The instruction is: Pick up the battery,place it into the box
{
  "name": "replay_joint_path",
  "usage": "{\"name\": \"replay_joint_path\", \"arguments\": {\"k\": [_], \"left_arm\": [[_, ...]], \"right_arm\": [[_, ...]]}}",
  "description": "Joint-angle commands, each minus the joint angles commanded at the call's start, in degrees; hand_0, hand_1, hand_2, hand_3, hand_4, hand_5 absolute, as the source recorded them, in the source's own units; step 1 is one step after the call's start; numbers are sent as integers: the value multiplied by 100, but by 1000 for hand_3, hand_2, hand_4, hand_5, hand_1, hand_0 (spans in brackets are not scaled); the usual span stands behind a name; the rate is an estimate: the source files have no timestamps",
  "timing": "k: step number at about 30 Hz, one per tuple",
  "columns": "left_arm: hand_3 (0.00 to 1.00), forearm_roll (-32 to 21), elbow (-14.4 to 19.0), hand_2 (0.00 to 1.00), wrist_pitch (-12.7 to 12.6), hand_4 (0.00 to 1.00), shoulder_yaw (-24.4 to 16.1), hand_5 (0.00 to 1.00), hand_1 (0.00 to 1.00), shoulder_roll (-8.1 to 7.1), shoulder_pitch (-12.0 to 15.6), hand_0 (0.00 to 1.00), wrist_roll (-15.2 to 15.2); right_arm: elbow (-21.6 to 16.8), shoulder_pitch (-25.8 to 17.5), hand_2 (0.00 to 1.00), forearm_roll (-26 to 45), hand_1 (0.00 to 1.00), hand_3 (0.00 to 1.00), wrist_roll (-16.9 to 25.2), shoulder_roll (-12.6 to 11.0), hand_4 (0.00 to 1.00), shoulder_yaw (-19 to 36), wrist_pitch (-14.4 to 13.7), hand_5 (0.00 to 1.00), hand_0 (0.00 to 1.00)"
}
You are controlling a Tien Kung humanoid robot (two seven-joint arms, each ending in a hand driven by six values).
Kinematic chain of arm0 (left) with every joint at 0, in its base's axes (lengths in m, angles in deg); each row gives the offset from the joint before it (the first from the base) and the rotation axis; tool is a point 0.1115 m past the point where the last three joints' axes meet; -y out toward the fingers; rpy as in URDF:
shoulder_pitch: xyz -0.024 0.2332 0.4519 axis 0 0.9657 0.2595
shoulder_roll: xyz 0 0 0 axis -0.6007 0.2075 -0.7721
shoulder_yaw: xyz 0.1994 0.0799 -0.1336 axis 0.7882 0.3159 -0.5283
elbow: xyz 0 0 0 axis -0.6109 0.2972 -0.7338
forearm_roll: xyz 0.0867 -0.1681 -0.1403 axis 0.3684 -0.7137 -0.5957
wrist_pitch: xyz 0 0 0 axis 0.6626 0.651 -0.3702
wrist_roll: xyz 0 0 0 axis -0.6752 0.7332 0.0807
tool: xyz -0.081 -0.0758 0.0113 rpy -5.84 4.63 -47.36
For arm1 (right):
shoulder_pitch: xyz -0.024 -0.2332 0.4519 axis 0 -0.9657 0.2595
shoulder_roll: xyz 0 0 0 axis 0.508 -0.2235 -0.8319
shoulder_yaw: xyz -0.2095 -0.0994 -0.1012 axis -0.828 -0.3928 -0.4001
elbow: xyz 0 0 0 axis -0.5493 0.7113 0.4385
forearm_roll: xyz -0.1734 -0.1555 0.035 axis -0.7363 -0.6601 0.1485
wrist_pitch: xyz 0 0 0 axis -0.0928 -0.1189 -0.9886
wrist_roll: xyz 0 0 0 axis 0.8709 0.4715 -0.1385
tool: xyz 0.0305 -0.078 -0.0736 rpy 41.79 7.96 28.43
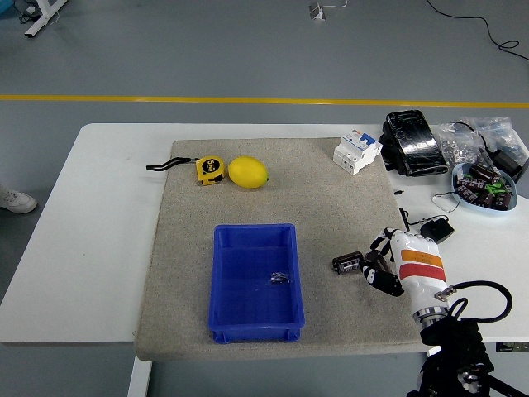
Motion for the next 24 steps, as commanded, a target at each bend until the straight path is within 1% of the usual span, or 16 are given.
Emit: {"name": "replay_joint_path", "arguments": {"k": [11,23,24], "left_arm": [[670,10,-5,706,-8,712,-12,668,634,0,-9,732,-11],[669,61,-7,706,1,712,-46,668,635,8,-6,731,-9],[669,57,-7,705,1,712,-42,668,634,8,-6,731,-9]], "right_arm": [[-109,-163,404,0,337,456,15,-140,866,167,0,173,169],[-169,-240,404,0,334,456,59,-156,866,194,0,171,172],[-174,-239,411,0,355,464,67,-158,865,198,0,156,201]]}}
